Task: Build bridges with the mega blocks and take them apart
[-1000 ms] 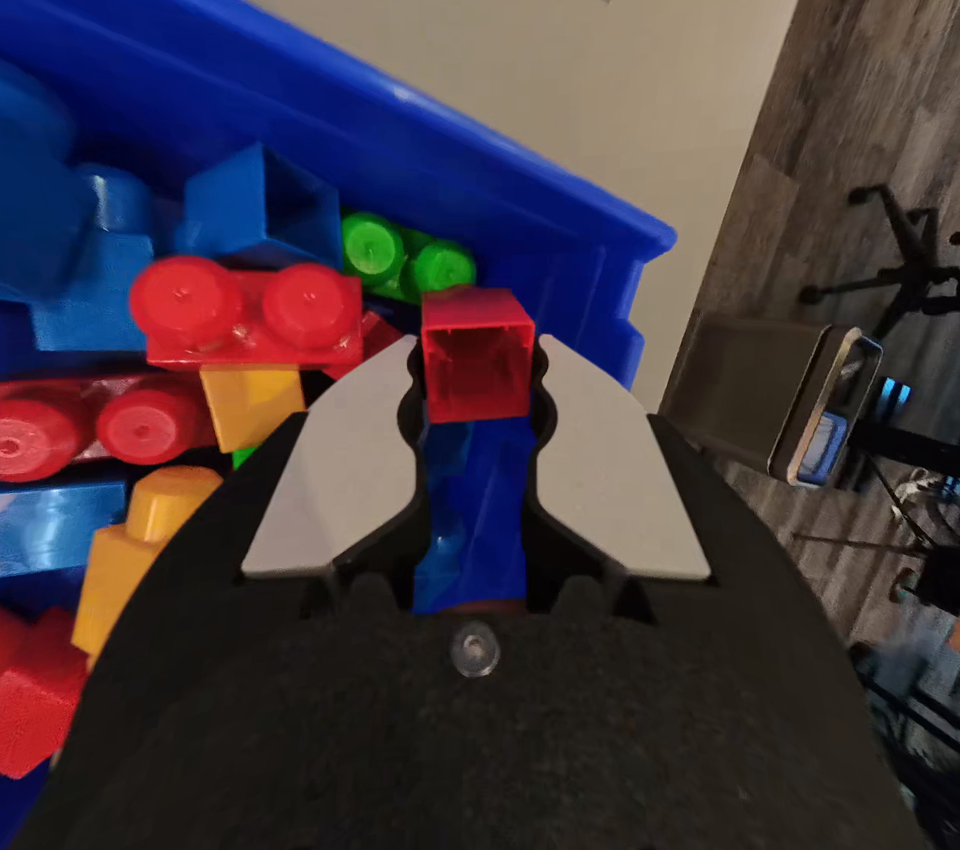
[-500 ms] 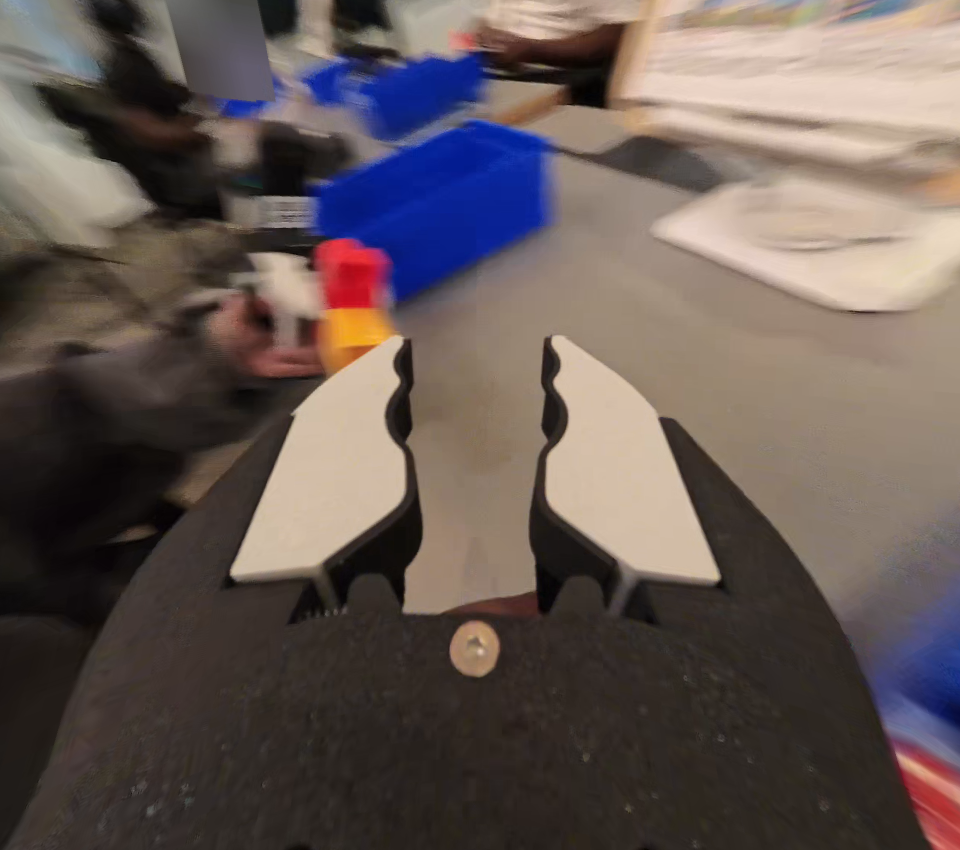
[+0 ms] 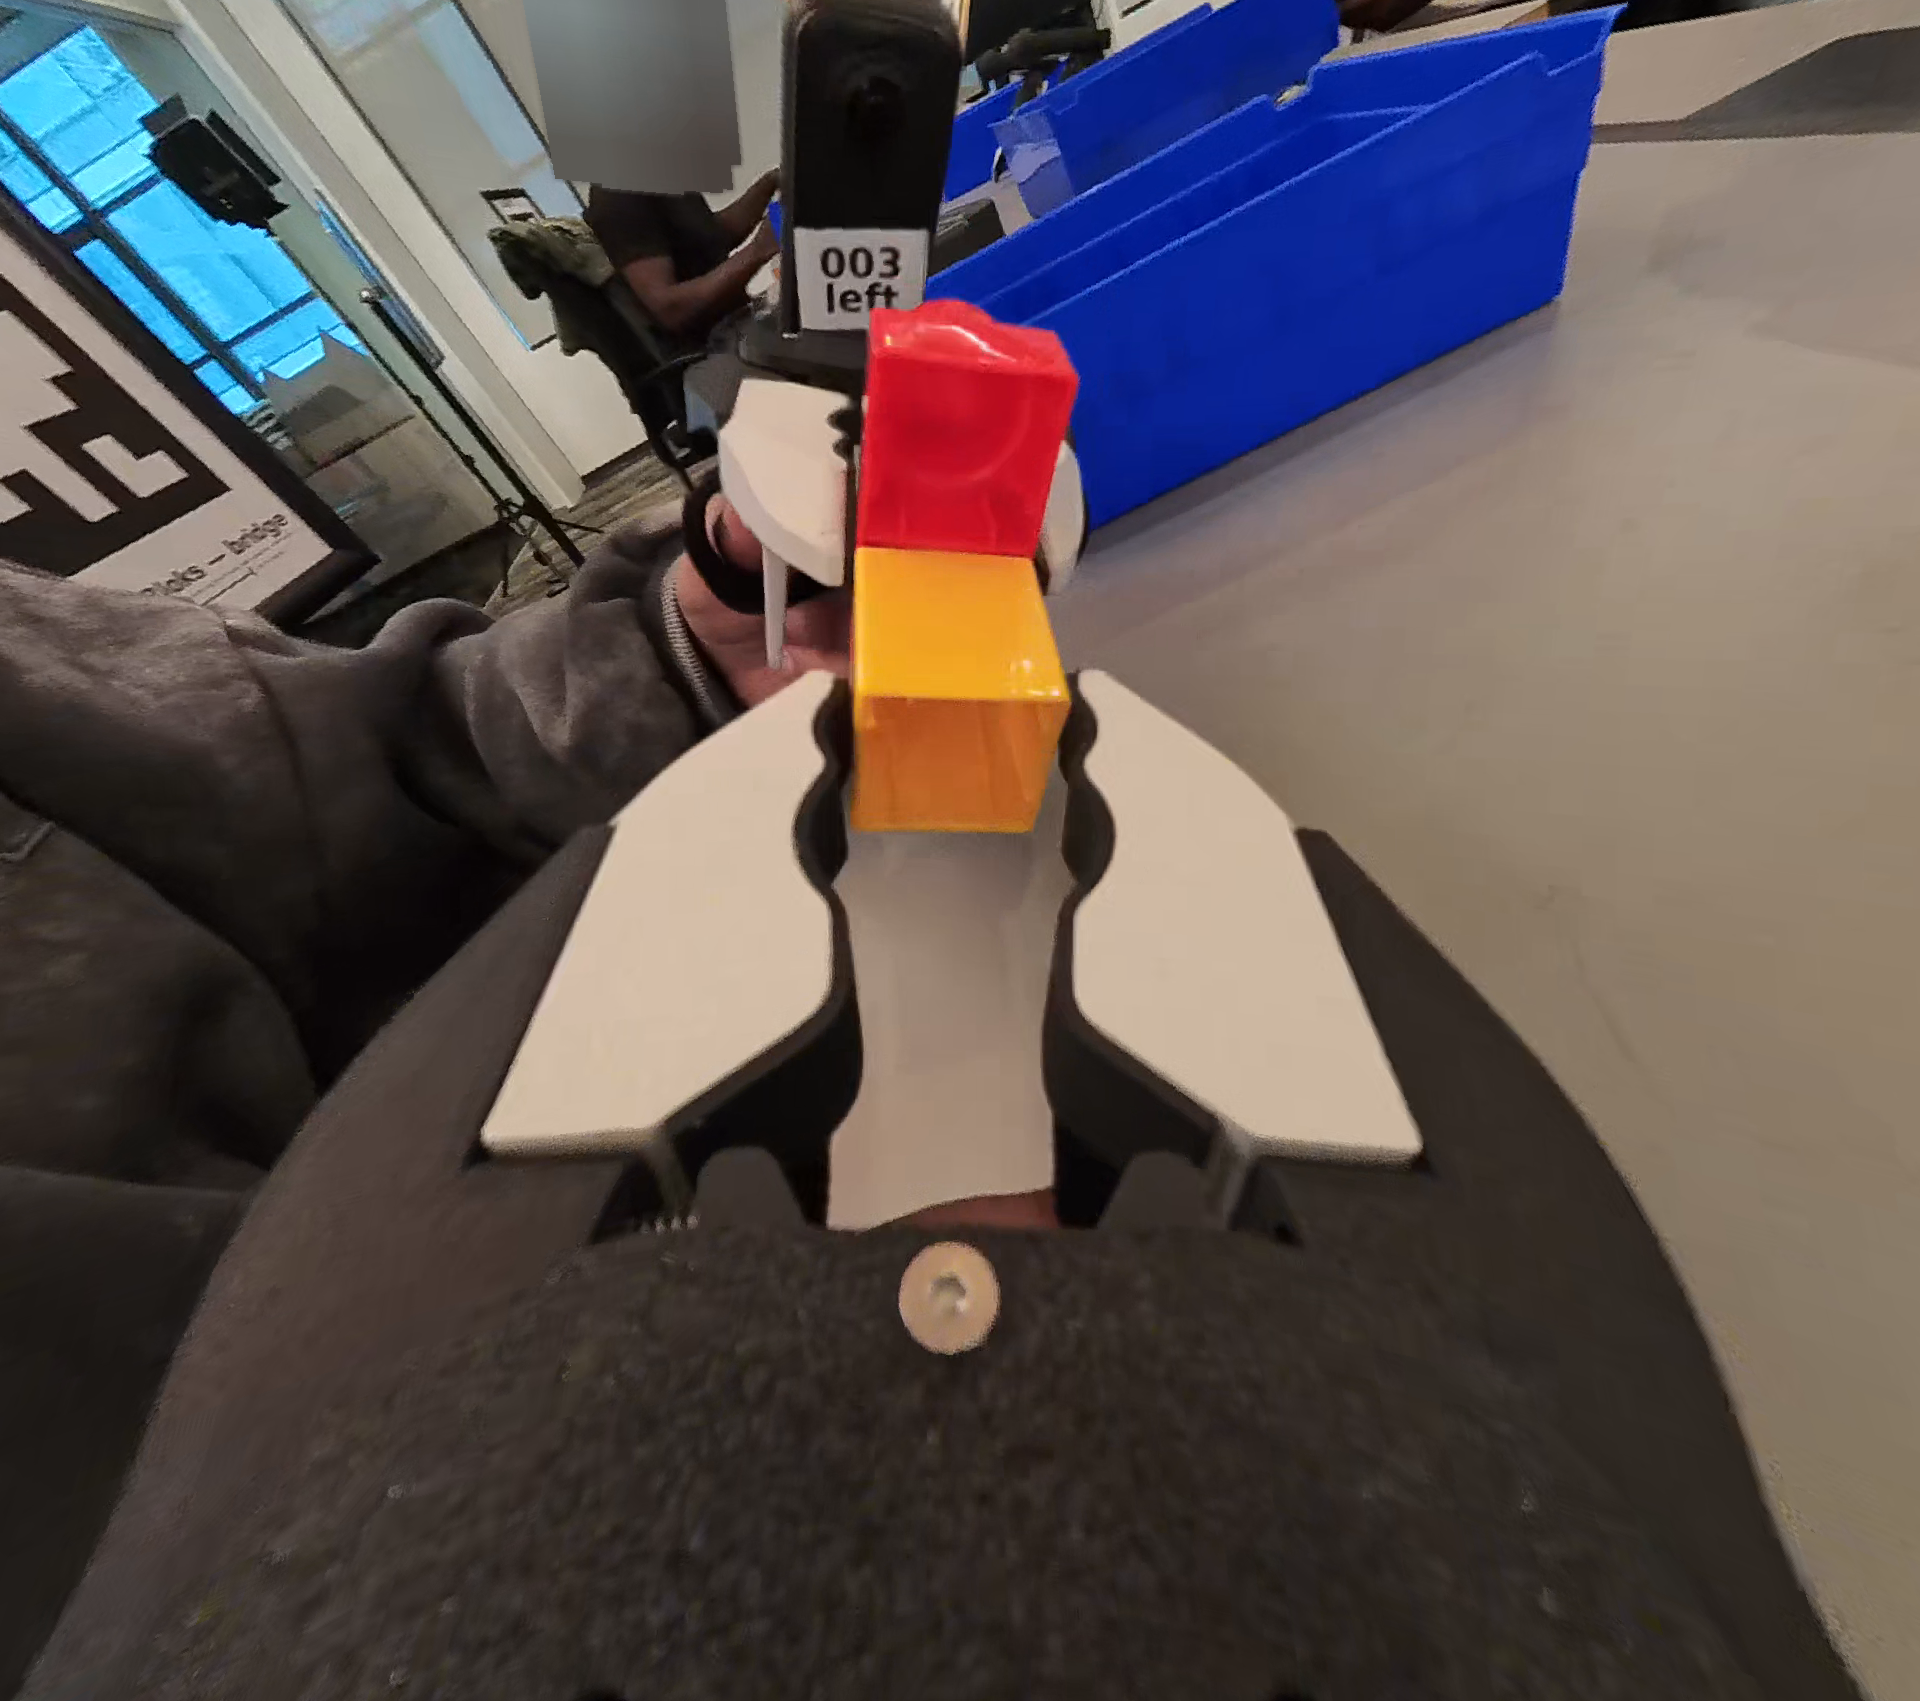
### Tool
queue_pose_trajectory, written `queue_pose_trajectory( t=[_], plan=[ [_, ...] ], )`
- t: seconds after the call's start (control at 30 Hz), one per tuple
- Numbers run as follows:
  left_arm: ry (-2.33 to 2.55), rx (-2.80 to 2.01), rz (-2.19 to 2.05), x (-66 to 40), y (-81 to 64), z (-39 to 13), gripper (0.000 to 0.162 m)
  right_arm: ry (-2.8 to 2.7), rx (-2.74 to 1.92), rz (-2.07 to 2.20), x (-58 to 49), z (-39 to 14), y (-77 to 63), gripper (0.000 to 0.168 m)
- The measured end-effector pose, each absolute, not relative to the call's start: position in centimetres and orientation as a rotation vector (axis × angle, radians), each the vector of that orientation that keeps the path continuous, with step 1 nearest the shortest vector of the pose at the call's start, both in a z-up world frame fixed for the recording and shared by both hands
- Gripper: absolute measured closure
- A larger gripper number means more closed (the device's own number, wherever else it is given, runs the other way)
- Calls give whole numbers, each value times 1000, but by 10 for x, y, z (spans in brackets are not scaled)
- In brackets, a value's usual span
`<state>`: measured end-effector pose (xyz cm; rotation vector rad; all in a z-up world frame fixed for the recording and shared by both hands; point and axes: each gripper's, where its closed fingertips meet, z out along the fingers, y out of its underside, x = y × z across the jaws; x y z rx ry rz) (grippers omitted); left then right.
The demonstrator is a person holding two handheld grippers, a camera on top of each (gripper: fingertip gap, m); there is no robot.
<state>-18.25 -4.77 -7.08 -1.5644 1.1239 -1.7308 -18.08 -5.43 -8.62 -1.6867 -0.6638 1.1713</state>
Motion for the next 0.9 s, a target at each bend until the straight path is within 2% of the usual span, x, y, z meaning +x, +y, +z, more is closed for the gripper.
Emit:
queue_pose_trajectory(
  t=[0.43,0.53,0.73,0.9],
  plan=[
    [1503,-1577,-1454,-184,-75,-92,128,-981,-1673,1053,-169,-90,-77,132],
    [1439,-1606,-1438,-194,-59,-91,129,-944,-1651,1026,-145,-79,-72,132],
    [1239,-1516,-1564,-218,-33,-58,129,-777,-1601,1001,-75,-41,-59,132],
    [1229,-1580,-1545,-206,-31,-76,128,-714,-1619,968,-59,-37,-53,131]
  ],
)
